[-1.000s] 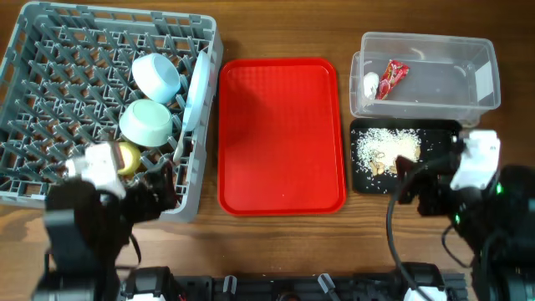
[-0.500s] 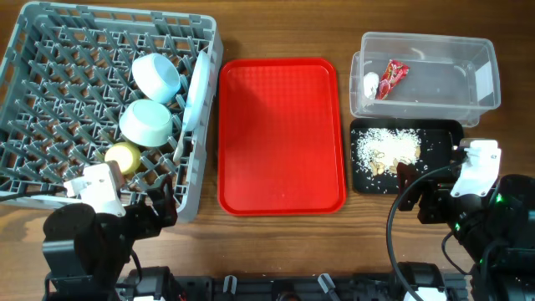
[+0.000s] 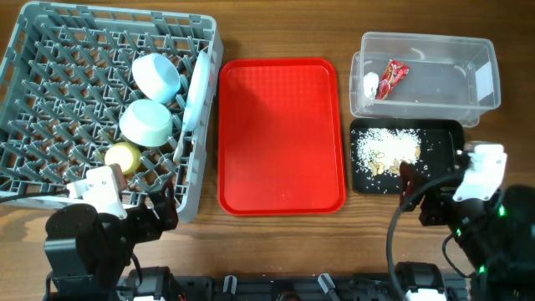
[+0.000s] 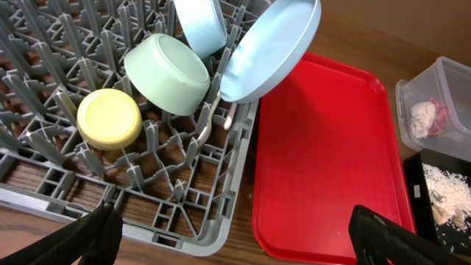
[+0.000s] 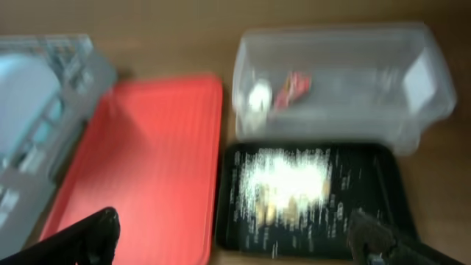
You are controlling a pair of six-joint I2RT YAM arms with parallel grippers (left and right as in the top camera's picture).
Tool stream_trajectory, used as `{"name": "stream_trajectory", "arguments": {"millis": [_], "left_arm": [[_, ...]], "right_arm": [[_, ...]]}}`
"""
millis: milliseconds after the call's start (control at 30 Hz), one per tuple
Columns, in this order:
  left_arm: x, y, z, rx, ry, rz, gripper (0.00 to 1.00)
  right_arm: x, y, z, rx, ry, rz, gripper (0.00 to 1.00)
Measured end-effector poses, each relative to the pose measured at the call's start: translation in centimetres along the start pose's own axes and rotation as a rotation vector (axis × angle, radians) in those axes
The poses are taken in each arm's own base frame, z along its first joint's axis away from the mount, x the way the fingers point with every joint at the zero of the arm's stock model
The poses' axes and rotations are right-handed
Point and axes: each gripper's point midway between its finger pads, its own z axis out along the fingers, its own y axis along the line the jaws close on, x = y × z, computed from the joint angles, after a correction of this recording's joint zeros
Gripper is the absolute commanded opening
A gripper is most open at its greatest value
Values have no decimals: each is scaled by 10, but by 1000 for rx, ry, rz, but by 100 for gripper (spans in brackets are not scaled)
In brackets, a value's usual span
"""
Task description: Sort waste into correct bins and load items into the dishwasher rack
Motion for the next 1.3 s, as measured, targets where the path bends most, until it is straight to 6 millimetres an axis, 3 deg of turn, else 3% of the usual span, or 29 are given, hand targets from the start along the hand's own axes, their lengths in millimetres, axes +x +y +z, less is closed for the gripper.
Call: {"name": "stream_trajectory", "arguments": {"millis": [200,600,967,1233,1300], "left_arm": [[0,0,0,0,0,0,100],[1,0,1,-1,5,-1,100],[1,0,1,-1,5,-1,100],[2,1,1,-1,5,-1,100],[2,1,1,-1,5,-1,100]], "right_arm": [[-22,15,-12,-75,-347,-80,100],[4,20,29,-167,-680,-76,100],[36,14,68,-167,-664,-70,100],[86,9,106,-161,-494,-57,100],[87,10,107,-165,-489,-66,100]]}}
